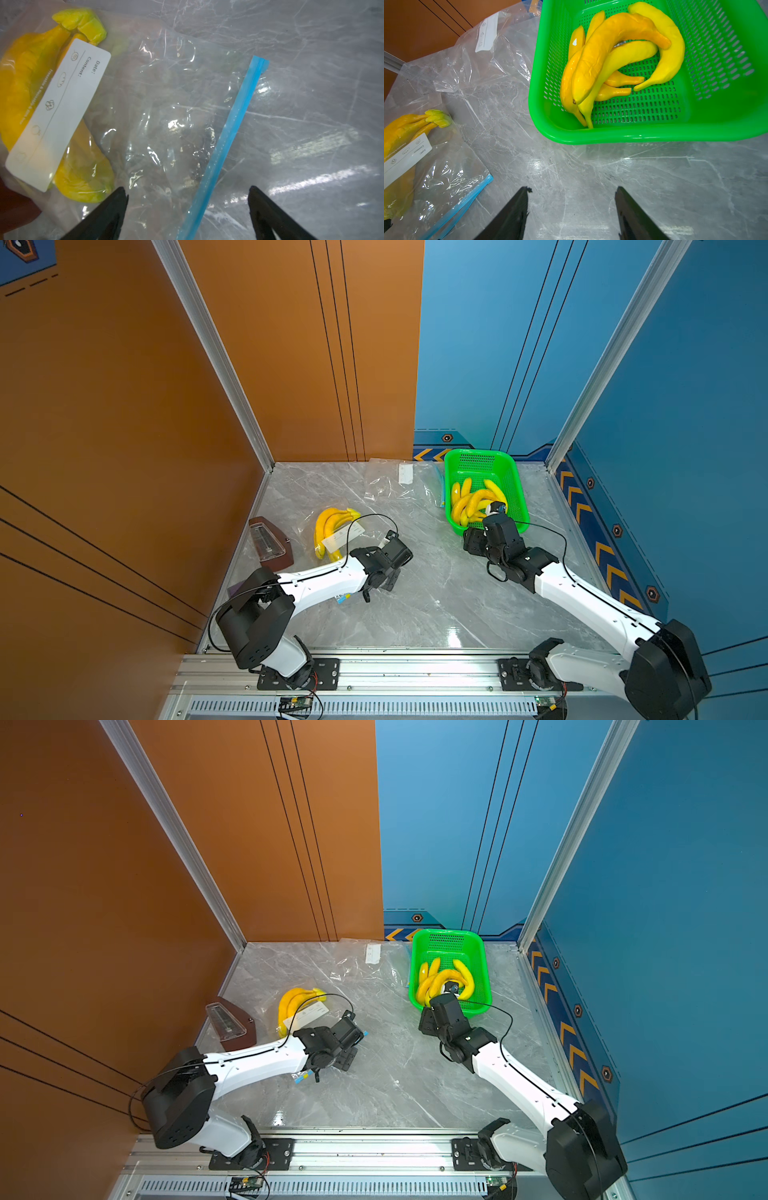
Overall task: Open the zip-top bag and take out the banana
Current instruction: Place the banana in the basket, then pick up the banana from the zipper food storage bag.
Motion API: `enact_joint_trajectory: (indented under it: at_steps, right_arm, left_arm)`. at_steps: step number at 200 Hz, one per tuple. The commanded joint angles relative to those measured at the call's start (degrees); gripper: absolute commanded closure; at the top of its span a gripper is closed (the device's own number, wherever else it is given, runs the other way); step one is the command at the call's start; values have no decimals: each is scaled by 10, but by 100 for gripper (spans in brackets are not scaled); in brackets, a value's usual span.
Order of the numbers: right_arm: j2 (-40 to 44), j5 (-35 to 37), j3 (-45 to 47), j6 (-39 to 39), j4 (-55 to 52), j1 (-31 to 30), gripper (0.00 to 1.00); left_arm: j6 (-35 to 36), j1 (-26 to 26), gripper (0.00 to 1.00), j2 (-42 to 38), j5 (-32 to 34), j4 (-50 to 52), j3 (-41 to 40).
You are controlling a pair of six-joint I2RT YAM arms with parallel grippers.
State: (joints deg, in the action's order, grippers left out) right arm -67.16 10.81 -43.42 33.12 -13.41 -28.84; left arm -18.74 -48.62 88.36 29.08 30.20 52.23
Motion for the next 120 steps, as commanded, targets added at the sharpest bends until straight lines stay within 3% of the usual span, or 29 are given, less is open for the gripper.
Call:
enact_joint_trajectory:
  at_steps: [1,40,44,120]
  right_arm:
    - [26,18,10,6,0,1,32]
    - [33,8,6,5,-1,2,32]
    - [33,7,5,5,-1,1,32]
    - [61,-5,30,11,5,-4,32]
  left_arm:
    - [8,-11,7,22,48,55,17]
    - [-1,-12,12,57,72,83,43]
    - [-2,-10,18,61,74,84,45]
    - [-5,0,58,75,77,85,55]
